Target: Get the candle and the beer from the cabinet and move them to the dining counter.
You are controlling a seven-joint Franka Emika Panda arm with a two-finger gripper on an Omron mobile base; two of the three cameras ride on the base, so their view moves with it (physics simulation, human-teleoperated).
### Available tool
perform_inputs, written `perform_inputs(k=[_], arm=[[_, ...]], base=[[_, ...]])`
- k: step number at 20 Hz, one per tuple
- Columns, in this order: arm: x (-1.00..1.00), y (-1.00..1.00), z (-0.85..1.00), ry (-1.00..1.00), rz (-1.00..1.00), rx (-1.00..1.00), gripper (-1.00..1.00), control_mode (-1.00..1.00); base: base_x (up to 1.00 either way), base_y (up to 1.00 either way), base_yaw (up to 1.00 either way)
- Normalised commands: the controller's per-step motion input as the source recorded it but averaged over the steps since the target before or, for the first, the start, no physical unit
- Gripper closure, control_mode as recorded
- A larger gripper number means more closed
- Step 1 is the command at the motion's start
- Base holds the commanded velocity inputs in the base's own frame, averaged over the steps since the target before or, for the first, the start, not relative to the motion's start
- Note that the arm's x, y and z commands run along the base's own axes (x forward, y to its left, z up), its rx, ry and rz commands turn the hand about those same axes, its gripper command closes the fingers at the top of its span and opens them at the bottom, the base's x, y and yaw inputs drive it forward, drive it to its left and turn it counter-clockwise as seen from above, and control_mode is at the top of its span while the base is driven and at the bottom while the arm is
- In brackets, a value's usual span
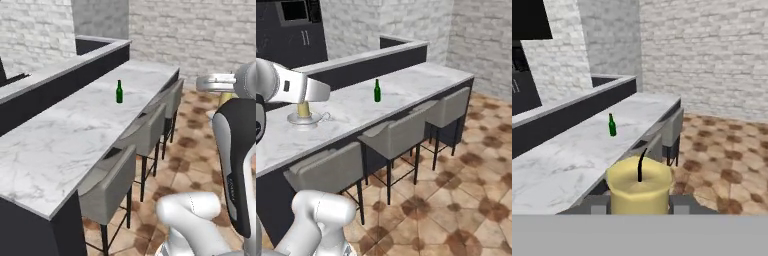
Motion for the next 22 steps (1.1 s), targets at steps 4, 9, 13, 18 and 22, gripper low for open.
perform_inputs(k=[4,9,13,18,22], arm=[[0.0,0.0,0.0,0.0,0.0,0.0,1.0,1.0],[0.0,0.0,0.0,0.0,0.0,0.0,1.0,1.0],[0.0,0.0,0.0,0.0,0.0,0.0,1.0,1.0],[0.0,0.0,0.0,0.0,0.0,0.0,1.0,1.0],[0.0,0.0,0.0,0.0,0.0,0.0,1.0,1.0]], base=[[0.61,-0.25,0.46],[0.6,-0.57,0.63],[0.52,-0.53,0.73],[0.51,-0.54,0.73],[0.31,-0.86,0.6]])
